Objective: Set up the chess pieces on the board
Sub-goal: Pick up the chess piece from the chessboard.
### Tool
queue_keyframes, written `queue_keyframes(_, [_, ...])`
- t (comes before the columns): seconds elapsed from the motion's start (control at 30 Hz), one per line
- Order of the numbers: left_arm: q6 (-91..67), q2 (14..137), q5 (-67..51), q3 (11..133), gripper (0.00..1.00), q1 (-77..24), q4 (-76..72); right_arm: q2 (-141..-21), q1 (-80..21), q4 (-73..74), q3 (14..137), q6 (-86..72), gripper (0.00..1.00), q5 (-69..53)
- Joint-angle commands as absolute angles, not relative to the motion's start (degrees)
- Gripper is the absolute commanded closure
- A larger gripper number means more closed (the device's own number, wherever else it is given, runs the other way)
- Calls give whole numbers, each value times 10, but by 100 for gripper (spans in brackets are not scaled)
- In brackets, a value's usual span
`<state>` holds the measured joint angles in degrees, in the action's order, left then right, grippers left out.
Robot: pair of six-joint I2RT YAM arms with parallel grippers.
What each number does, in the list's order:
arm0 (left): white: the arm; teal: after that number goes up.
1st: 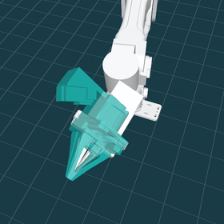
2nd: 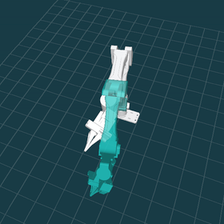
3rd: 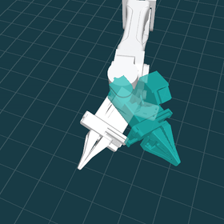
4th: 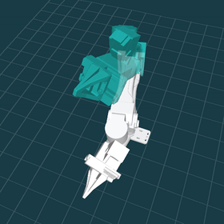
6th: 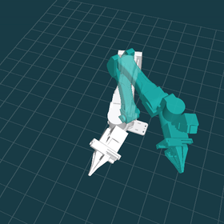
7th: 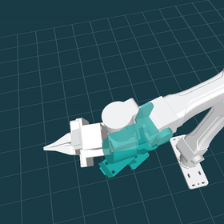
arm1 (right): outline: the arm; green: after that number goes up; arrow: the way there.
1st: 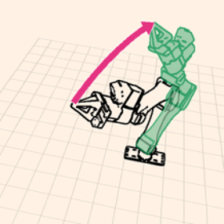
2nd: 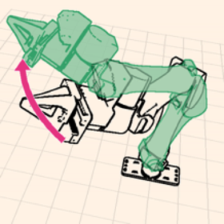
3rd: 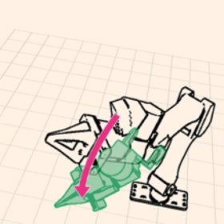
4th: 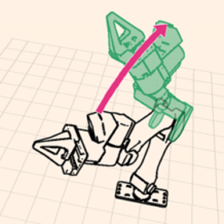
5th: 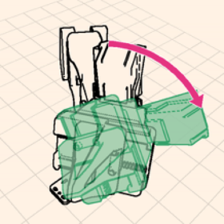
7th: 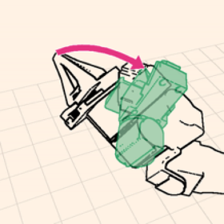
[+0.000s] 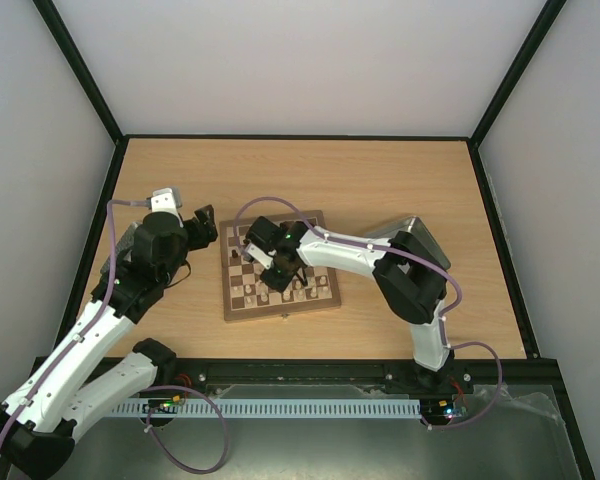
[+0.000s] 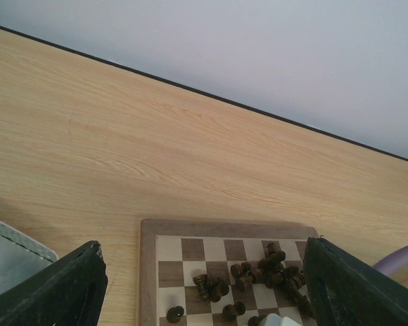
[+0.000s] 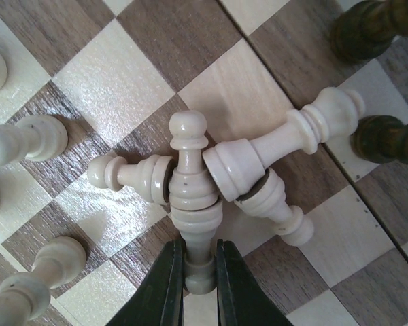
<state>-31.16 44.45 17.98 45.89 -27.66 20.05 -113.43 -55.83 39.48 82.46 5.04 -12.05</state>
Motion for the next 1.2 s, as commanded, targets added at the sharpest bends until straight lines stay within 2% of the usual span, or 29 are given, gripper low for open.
queue_keyframes(0.0, [-316, 445, 178, 453, 19, -273, 187, -1095, -553, 378, 833, 37, 95, -111])
queue_keyframes(0.53, [-334, 448, 138, 436, 19, -272, 175, -1001, -553, 342, 781, 10, 95, -111])
queue_keyframes(0.67, [-362, 460, 87, 415, 19, -272, 161, -979, -553, 309, 755, -3, 95, -112])
queue_keyframes(0.97, [-470, 505, -141, 339, 20, -271, 42, -948, -553, 247, 705, -12, 95, -125])
queue_keyframes(1.17, [-508, 543, -189, 306, 29, -264, -25, -936, -553, 224, 688, -17, 95, -126])
